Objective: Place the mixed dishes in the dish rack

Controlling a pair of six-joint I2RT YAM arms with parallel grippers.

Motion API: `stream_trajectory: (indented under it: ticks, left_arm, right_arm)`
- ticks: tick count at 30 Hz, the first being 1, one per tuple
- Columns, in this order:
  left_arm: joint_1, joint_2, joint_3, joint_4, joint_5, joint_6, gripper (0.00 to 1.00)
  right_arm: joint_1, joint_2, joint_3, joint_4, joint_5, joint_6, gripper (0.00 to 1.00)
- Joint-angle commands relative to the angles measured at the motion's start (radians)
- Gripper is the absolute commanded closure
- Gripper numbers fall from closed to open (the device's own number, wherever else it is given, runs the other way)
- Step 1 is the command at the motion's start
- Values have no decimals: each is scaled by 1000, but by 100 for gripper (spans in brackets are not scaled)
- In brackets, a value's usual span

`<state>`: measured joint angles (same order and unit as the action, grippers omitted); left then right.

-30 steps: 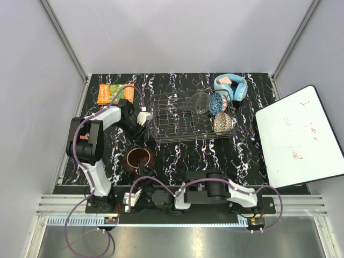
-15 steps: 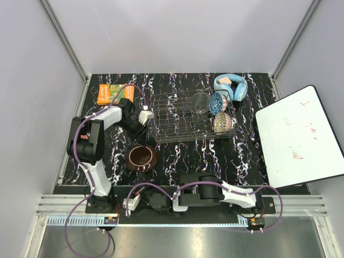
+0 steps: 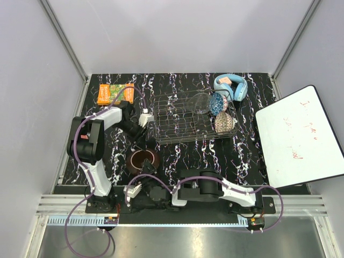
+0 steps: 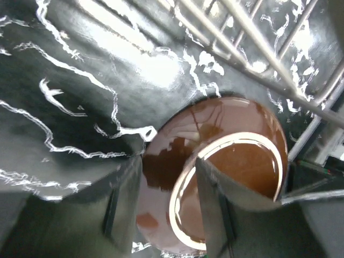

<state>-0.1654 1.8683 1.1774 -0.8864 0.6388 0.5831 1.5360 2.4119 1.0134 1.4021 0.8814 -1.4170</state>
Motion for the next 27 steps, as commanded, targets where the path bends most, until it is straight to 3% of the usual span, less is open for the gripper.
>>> stream_trajectory:
  ticks: [1, 5, 9, 12, 13, 17, 27]
  left_arm:
    - [-23, 46, -47, -158, -44, 14, 53]
    - [-23, 45, -47, -167, -37, 24, 53]
    - [-22, 40, -42, -172, -44, 24, 54]
    - [-22, 42, -33, -174, -44, 20, 54]
    - [-22, 42, -29, -172, -39, 17, 54]
    - [-14, 35, -15, -172, -34, 4, 54]
    - [89, -40, 116, -236, -16, -42, 46]
  right_arm:
    - [-39, 26, -19, 153, 105, 24, 46]
    - [-53, 39, -10, 153, 96, 18, 45]
    - [-54, 47, 4, 153, 88, 20, 50]
    - [-54, 46, 10, 153, 88, 18, 61]
    - [-54, 44, 5, 153, 88, 16, 73]
    - [-53, 27, -10, 153, 88, 16, 100]
    - [-50, -34, -30, 153, 106, -10, 100]
